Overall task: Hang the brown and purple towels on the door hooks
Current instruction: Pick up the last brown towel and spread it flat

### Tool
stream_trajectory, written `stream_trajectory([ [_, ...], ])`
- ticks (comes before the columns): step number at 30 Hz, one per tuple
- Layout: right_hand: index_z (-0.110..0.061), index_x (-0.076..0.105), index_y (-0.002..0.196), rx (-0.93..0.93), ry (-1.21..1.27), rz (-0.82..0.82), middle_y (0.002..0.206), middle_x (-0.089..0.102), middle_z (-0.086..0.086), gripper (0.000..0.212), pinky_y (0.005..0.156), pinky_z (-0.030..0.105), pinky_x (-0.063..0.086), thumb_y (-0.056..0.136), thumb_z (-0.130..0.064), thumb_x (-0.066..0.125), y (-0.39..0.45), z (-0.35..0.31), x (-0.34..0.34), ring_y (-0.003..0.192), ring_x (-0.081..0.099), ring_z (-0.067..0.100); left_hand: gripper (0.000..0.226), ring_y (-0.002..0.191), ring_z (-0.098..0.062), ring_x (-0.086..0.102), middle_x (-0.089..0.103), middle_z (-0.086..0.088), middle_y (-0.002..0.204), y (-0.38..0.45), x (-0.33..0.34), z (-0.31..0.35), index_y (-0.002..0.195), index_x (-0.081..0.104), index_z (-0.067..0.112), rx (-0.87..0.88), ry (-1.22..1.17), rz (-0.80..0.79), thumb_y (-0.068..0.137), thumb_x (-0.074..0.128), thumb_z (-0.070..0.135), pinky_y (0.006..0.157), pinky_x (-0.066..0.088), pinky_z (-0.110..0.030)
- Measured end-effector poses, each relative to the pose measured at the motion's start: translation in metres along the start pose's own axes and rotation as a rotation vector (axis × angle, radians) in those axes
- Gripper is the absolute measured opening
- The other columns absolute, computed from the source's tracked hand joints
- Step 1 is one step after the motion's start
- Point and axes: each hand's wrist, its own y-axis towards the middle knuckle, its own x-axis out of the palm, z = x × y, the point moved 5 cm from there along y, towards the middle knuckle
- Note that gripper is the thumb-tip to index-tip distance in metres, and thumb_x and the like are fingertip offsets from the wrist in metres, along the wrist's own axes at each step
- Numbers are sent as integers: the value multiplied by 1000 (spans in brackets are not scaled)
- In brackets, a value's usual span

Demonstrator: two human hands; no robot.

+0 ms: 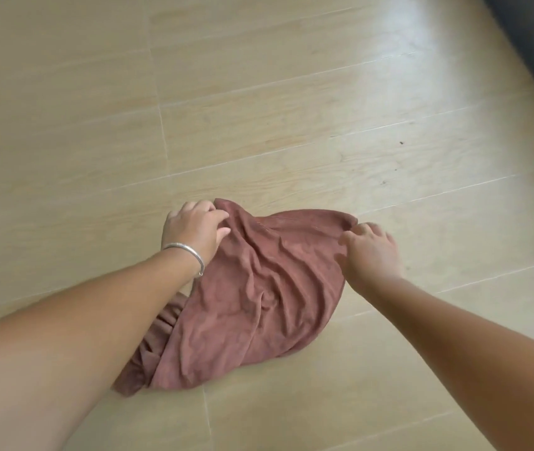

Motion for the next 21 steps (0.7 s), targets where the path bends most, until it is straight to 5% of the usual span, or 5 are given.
stream_trajectory([
  [8,-27,60,114,-55,-134,96,121,57,-1,27,97,35,33,89,-38,58,106,26,48,122,42,22,23,109,-23,53,67,7,106,110,65,4,102,68,32,115,37,25,97,47,40,88,35,-35],
  [13,-28,54,118,-107,22,15,116,54,-1,26,71,32,43,92,-22,52,101,22,59,103,55,24,15,100,-23,59,67,8,101,98,76,1,95,64,33,185,-20,-90,90,57,45,73,39,-30],
  [18,-29,54,87,-60,-80,-20,81,50,-8,15,72,32,29,83,-16,48,82,20,60,88,59,20,28,85,-13,56,61,14,92,66,81,-9,97,59,34,276,-75,-261,82,61,58,66,37,-27],
  [21,-29,50,79,-87,-140,-77,78,45,-9,11,71,33,27,80,-17,49,81,16,61,89,57,18,35,70,-6,51,56,16,78,51,87,-16,92,54,37,320,-20,-313,78,57,69,55,31,-25],
])
